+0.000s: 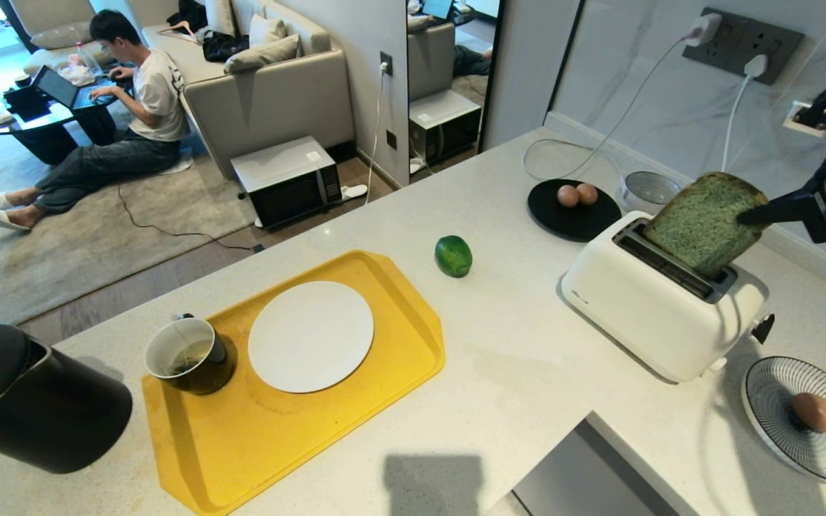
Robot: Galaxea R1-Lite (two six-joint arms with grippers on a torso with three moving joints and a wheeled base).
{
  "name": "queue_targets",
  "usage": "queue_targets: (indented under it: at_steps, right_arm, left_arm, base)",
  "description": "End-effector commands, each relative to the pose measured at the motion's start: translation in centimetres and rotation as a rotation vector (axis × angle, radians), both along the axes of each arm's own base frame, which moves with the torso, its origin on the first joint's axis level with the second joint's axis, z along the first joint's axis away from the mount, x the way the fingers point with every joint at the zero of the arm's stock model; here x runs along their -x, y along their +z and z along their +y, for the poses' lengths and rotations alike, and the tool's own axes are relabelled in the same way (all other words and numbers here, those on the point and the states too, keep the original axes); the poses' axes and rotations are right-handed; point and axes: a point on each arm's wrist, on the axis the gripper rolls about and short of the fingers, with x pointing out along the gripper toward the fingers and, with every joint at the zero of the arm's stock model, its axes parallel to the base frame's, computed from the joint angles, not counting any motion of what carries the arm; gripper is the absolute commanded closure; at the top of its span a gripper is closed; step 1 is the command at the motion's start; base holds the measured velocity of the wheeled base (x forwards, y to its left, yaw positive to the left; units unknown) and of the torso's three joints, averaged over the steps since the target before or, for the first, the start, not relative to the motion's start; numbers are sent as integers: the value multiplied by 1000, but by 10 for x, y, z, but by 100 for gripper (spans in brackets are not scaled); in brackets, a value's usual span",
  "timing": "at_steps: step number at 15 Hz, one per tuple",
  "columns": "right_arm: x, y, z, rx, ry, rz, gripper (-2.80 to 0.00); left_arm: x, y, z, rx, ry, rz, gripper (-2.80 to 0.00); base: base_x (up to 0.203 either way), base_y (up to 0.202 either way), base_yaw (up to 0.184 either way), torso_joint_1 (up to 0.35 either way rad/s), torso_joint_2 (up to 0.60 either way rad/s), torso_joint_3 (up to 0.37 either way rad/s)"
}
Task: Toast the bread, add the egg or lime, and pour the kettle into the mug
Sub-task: Put the baked bread on a plate
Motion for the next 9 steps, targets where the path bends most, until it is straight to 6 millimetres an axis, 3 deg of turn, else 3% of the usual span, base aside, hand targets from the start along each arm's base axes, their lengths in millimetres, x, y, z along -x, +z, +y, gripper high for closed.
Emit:
queue_targets:
  at_steps: [1,5,9]
  right_arm:
    - [29,20,3,5,2,-64,0]
    - [35,34,3,24,-6,-128,0]
    - [43,42,6,28,-4,-156,0]
  left_arm:
    - [0,0,0,0,0,1,0]
    - [0,0,0,0,0,1,0]
    - [0,0,0,0,0,1,0]
  base:
    - [0,0,0,0,0,0]
    - [0,0,0,0,0,0]
    - [1,-7,141,3,3,2]
